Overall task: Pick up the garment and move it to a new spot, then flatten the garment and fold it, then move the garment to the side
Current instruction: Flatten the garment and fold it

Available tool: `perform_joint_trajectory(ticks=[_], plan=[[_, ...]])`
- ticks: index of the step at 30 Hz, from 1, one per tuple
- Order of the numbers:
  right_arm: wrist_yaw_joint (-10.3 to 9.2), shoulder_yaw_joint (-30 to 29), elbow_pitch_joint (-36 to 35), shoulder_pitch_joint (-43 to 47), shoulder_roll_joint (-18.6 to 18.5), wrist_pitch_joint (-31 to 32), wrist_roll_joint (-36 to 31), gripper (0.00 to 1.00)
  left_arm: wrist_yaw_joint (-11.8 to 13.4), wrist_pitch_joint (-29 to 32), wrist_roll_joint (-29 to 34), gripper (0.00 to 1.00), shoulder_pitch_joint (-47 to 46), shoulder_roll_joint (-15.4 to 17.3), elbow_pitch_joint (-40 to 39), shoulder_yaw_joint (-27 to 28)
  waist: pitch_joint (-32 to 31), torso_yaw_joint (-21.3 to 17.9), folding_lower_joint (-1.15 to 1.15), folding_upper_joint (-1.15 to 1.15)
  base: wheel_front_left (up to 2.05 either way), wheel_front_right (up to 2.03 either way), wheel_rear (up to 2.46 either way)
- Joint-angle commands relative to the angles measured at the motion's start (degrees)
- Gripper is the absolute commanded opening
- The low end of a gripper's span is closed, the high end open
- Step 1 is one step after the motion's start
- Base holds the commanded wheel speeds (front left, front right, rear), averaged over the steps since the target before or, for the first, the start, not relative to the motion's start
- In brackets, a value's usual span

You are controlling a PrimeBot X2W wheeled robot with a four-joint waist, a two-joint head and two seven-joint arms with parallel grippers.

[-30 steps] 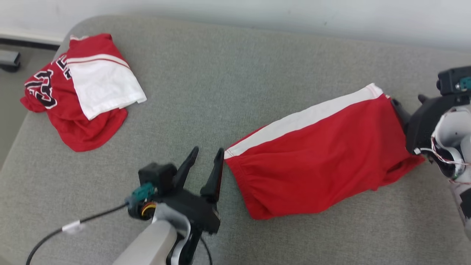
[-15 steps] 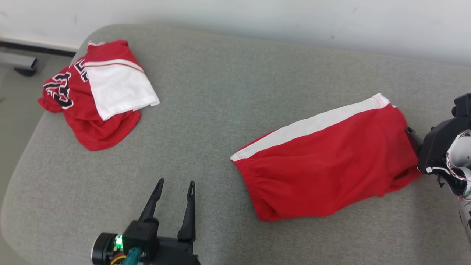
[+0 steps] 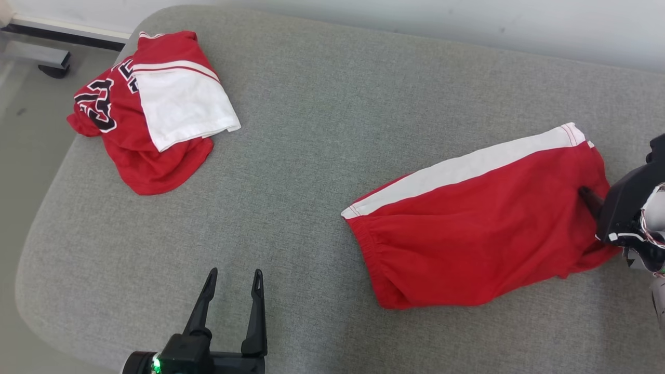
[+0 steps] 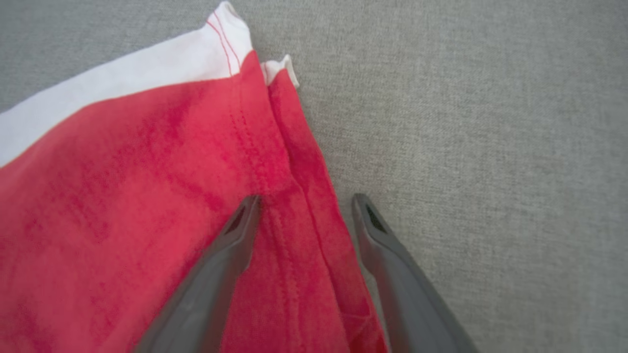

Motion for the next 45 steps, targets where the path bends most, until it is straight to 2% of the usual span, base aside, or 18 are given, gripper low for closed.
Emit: perform_joint_trajectory(ticks=[1, 3, 11, 21, 31, 38, 45], plan=[[-0.11, 0.86, 0.88, 3.33, 1.74, 2.22, 0.47, 0.00, -0.69, -0.18, 0.75, 1.00, 0.62, -0.54, 0.24, 0.74, -0.01, -0.33, 0.00, 0.01, 0.00, 0.00, 0.00], [-0.11, 1.20, -0.14, 4.11, 1.99, 3.68, 1.01, 0.00, -1.46, -0.18, 1.27, 1.00, 0.84, -1.19, 0.63, 1.36, -0.11, -0.80, 0.00, 0.01, 0.00, 0.00, 0.00], [-0.13, -1.59, -6.12, 7.29, 0.36, 1.18, 0.14, 0.00, -3.67, -0.18, 2.31, 1.00, 1.16, -2.42, 2.23, 3.05, -1.22, -2.93, 0.00, 0.01, 0.00, 0.00, 0.00], [-0.12, -10.86, -14.77, 13.50, 0.01, -0.82, -3.87, 0.00, -5.98, -0.18, 3.64, 1.00, 1.11, -3.35, 3.09, 4.83, -2.33, -7.12, 0.00, 0.01, 0.00, 0.00, 0.00], [-0.11, -20.21, -21.40, 19.88, 1.72, -1.76, -7.91, 0.00, -7.82, -0.18, 3.91, 1.00, 1.22, -4.25, 5.33, 4.84, -3.25, -8.29, 0.00, 0.01, 0.00, 0.00, 0.00], [-0.11, -20.14, -26.77, 22.42, 3.83, -0.78, -7.22, 0.00, -8.38, -0.18, 4.06, 1.00, 2.01, -4.53, 6.48, 4.59, -5.10, -8.34, 0.00, 0.01, 0.00, 0.00, 0.00], [-0.11, -14.73, -36.89, 25.28, 6.36, 2.66, -4.99, 0.00, -8.75, -0.18, 3.41, 1.00, 2.54, -4.82, 7.46, 4.17, -7.37, -7.86, 0.00, 0.01, 0.00, 0.00, 0.00]])
